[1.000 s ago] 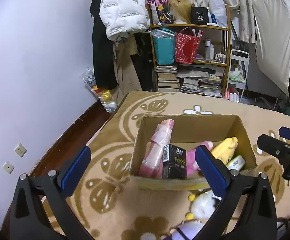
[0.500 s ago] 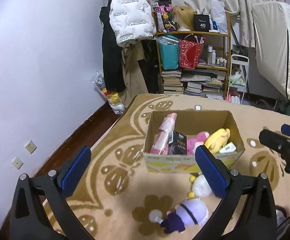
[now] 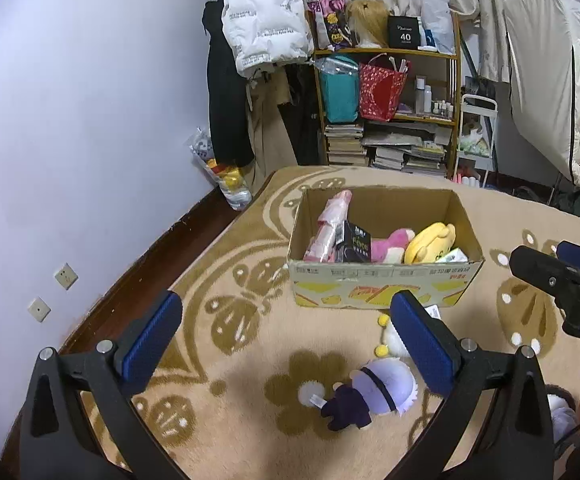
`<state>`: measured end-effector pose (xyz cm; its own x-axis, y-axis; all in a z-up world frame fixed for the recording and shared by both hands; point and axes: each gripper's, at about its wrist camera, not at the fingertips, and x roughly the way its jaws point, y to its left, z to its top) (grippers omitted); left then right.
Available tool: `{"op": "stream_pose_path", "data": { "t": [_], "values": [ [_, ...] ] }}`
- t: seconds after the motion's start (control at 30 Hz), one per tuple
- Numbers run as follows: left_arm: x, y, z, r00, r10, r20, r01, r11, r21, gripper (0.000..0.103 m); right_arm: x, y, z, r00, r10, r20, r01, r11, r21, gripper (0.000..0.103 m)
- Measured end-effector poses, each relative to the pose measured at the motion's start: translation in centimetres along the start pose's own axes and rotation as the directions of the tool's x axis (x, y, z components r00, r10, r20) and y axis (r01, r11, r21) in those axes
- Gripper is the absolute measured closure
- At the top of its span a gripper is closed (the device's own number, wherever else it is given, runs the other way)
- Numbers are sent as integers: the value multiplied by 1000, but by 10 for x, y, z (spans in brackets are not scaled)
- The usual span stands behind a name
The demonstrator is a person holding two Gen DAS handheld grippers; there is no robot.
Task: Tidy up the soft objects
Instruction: 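Move both tools back toward the lavender doll and fluffy keychain plush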
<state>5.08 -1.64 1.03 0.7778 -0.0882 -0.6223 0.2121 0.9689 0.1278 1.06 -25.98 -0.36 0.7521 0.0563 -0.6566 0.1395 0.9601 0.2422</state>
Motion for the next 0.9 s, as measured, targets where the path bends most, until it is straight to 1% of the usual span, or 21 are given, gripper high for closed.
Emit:
{"op": "stream_pose_path", "data": {
  "t": [0.1,0.23,0.47,0.67,0.77,0.9],
  "values": [
    [12,-1,-7,998,-50,-24,50,999,-3,0,10,-4,-4,1000,6,-18,-5,1000,15,0],
    [26,-6,-14,996,-76,-48,76,997,7,0,21,-10,-11,1000,5,-30,-5,1000,29,0],
    [45,-18,-22,994,-61,-86,67,996,64,0,44,-22,-17,999,6,-53,-3,998,65,0],
    [63,-18,-25,989,-79,-126,85,995,49,0,62,-26,-17,997,17,-72,-11,996,84,0],
    [71,-20,-29,987,-69,-142,79,995,63,0,72,-28,-17,996,24,-83,-16,995,96,0],
    [84,-24,-33,982,-75,-172,89,993,76,0,88,-29,-18,994,30,-105,-19,994,104,0]
  ]
}}
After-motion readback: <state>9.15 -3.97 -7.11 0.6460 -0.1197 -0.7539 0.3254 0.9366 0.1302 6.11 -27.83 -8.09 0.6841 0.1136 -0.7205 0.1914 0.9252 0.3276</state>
